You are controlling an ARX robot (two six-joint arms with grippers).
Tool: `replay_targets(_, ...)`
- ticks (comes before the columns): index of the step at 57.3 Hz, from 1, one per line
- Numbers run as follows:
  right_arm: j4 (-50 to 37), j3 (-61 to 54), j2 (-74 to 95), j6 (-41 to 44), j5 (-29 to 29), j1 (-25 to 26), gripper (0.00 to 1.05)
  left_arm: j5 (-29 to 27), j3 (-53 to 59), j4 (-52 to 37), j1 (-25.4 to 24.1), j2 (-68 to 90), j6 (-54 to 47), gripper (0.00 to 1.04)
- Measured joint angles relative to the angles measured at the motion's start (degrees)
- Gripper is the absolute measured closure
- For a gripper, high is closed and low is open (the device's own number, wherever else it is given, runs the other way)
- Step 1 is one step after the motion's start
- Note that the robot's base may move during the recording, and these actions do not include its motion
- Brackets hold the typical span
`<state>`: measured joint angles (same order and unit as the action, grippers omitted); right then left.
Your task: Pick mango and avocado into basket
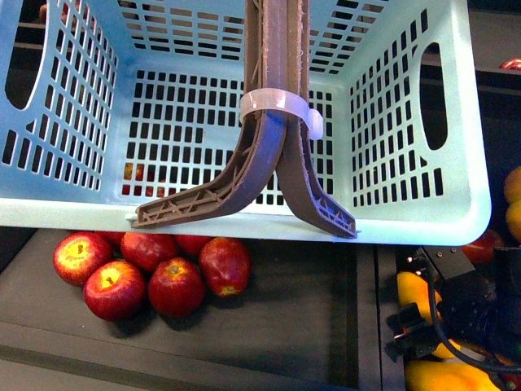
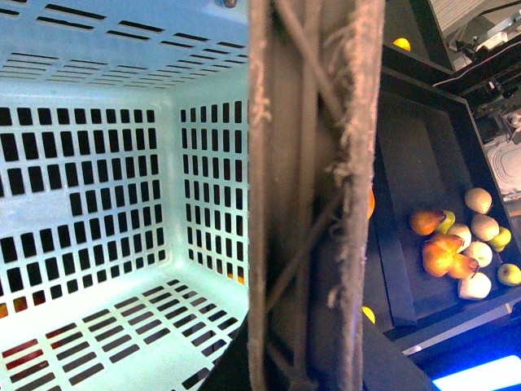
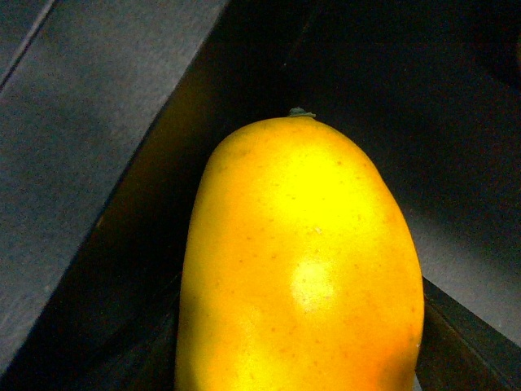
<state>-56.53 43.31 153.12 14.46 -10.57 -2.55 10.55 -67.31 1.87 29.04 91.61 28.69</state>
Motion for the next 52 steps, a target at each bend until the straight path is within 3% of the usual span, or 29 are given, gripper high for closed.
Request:
replay_targets(12,-0.11,-1.84,-3.58,-1.88,-0.46,2.95,0.42,-0.07,0.00,0.00,0.00,0.00,0.00,0.99)
replay_targets(39,10.45,0.31,-23.61,-6.78,-6.51,20.96,0.42,-0.02,0.00,0.00,0.00,0.00,0.00,0.99)
replay_targets(52,16.09,-0.61,-38.88,-15.96,-16.02,23.04,0.42,-0.02,0.00,0.00,0.00,0.00,0.00,0.99)
